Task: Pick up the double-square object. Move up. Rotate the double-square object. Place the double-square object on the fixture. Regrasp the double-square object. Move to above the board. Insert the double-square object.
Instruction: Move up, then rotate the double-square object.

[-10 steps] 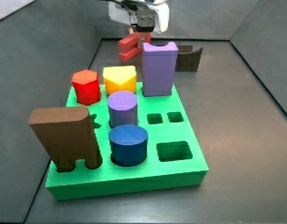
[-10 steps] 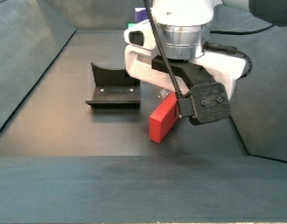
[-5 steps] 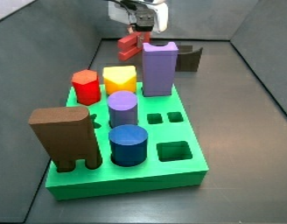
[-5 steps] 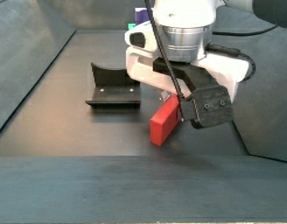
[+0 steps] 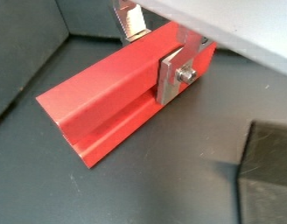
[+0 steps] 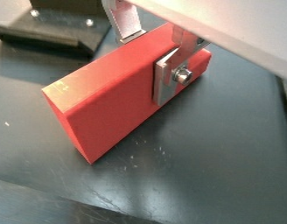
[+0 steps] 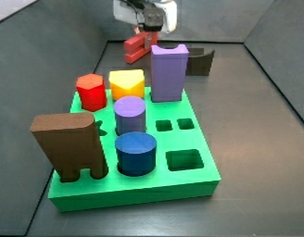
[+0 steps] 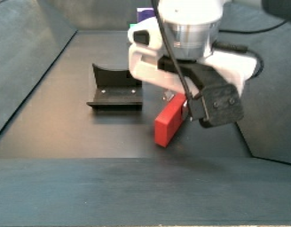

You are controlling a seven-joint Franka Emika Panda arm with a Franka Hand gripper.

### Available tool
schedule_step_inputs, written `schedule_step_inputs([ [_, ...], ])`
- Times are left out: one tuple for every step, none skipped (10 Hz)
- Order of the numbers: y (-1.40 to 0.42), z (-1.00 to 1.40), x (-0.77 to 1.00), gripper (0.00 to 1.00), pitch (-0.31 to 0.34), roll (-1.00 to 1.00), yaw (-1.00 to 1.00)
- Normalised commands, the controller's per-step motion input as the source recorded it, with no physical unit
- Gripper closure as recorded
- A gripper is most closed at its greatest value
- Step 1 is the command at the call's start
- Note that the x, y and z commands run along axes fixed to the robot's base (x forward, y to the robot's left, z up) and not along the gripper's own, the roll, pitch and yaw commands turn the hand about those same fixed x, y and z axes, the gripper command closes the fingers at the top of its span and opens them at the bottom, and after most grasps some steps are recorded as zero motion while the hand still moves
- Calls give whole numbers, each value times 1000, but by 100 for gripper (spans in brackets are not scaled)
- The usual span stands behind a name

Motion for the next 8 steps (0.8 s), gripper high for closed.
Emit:
schedule_step_inputs([
  [11, 695, 20, 100, 29, 20, -14],
  [7, 516, 2, 100, 57, 45, -19],
  [-2, 377, -6, 100, 69, 64, -19],
  [-2, 287, -11, 100, 74, 76, -13],
  [-745, 833, -394, 100, 0, 0, 0],
  [-678, 732, -357, 100, -26, 36, 11],
  [-513, 652, -270, 100, -38, 76, 12],
  [-391, 589, -190, 100, -33, 95, 13],
])
